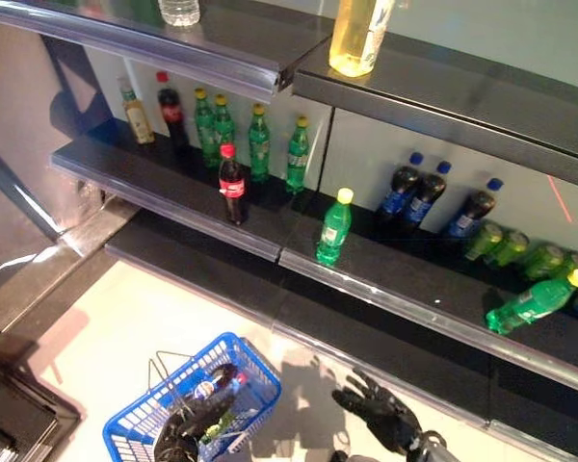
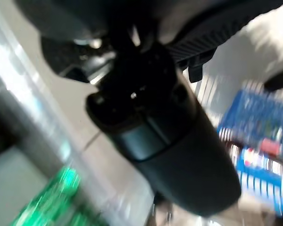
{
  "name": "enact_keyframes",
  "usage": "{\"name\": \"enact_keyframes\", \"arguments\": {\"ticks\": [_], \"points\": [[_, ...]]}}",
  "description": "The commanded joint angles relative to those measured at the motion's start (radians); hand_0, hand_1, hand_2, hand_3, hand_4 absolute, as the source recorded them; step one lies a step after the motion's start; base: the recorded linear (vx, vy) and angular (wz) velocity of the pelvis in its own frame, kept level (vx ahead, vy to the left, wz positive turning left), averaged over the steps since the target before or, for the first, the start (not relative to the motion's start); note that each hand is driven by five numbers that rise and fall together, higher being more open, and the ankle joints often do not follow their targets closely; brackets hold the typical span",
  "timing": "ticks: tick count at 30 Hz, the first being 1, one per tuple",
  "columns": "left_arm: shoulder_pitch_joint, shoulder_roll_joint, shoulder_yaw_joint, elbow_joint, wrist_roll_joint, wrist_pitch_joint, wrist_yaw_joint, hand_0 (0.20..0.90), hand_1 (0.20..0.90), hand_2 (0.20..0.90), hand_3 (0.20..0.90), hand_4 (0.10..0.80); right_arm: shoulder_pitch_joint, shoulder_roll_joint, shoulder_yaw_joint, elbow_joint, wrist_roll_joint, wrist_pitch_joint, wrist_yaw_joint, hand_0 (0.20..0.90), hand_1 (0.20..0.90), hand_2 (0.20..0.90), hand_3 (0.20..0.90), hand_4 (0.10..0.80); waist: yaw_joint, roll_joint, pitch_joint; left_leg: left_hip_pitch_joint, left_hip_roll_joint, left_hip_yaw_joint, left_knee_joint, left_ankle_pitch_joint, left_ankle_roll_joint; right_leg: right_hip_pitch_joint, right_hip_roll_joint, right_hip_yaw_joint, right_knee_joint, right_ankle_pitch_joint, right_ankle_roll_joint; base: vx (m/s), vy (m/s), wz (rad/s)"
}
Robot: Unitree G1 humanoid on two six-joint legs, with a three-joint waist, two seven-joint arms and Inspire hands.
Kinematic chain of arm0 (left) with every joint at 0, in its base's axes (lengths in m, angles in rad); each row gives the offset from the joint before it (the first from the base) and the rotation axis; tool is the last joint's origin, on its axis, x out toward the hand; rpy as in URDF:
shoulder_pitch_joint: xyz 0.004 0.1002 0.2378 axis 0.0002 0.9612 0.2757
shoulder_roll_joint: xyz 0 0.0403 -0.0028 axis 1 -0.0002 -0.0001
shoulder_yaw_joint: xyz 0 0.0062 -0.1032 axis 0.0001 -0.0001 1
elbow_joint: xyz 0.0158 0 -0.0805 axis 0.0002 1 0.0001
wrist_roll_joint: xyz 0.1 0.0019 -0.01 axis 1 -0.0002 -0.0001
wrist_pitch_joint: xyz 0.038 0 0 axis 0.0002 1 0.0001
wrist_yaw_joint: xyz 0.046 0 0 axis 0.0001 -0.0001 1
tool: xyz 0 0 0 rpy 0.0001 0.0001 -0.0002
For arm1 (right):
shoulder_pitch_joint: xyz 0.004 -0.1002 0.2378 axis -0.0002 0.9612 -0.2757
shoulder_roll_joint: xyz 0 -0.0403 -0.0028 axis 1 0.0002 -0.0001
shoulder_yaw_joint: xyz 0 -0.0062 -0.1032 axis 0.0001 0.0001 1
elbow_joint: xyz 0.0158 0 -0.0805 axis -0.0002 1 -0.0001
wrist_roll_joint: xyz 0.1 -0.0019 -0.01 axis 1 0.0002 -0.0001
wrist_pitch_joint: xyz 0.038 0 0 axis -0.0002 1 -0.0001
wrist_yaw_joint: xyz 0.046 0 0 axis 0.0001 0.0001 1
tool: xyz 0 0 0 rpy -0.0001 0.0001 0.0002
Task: Pick up the drink and place into the basket.
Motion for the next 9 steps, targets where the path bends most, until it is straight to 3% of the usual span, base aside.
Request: {"name": "enact_keyframes", "arguments": {"ticks": [1,3,9], "points": [[-0.046,0.013,0.017,-0.069,0.079,-0.143,-0.001,0.3,0.3,0.3,0.2,0.1,-0.022,-0.014,-0.031,0.058,-0.104,-0.077,-0.086,0.9,0.9,0.9,0.9,0.8,0.028,0.022,-0.025,0.009,0.01,-0.01,0.002,-0.013,0.002,-0.016,-0.032,-0.006,-0.039,0.1,-0.002,0.027,-0.019,-0.19],[-0.064,0.002,0.019,0.023,0.104,-0.16,-0.003,0.3,0.3,0.3,0.2,0.1,-0.041,0.003,-0.055,0.228,-0.211,-0.115,-0.107,0.9,0.9,0.9,0.9,0.8,0.028,0.027,-0.032,0.017,0.013,-0.001,-0.001,-0.02,0.0,-0.009,-0.037,-0.005,-0.061,0.114,0.007,0.017,-0.003,-0.15],[-0.069,0.005,0.036,0.082,0.12,-0.156,0.001,0.3,0.3,0.3,0.2,0.1,-0.036,0.007,-0.081,0.326,-0.285,-0.108,-0.096,0.9,0.9,0.9,0.9,0.8,0.026,0.03,-0.04,0.025,0.017,0.014,0.007,-0.03,0.001,-0.01,-0.044,-0.001,-0.057,0.114,0.015,0.005,0.002,-0.03]]}}
